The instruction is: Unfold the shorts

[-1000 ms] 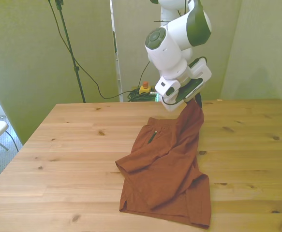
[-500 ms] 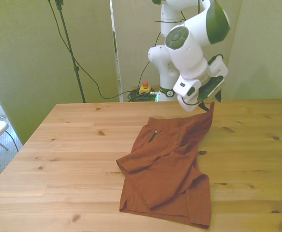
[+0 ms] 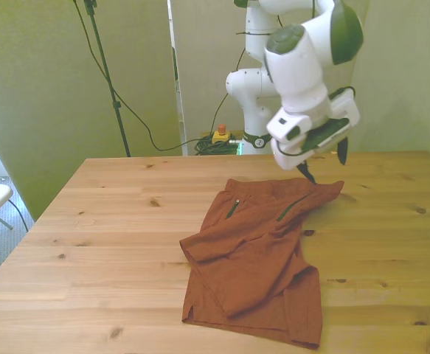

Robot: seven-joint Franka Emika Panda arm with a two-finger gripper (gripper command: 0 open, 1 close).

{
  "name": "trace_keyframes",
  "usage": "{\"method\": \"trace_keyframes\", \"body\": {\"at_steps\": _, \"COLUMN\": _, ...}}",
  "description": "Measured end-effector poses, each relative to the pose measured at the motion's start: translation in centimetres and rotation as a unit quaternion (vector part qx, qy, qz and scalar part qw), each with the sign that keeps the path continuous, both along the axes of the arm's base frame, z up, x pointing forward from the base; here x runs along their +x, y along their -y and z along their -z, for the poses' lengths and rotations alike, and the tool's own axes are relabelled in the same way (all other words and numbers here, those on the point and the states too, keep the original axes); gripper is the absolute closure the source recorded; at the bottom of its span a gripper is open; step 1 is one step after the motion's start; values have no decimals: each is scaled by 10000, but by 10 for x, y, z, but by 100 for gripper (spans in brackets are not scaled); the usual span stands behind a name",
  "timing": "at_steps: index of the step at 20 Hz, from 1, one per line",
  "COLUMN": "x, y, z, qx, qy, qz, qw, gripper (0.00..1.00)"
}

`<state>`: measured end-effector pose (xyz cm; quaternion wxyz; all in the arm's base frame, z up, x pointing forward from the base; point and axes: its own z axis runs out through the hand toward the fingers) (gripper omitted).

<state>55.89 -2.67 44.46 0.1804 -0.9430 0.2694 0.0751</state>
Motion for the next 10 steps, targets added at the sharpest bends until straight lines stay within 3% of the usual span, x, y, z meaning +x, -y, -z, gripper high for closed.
{"method": "trace_keyframes", "body": {"at_steps": 3, "x": 18, "y": 95, "z": -33, "qx": -326, "qy": 280, "qz": 883, "qw": 9952, "gripper": 0}}
{"method": "trace_keyframes", "body": {"at_steps": 5, "x": 30, "y": 138, "z": -39, "qx": -477, "qy": 408, "qz": 1403, "qw": 9881, "gripper": 0}}
{"method": "trace_keyframes", "body": {"at_steps": 10, "x": 60, "y": 179, "z": -2, "qx": -854, "qy": 534, "qz": 2606, "qw": 9602, "gripper": 0}}
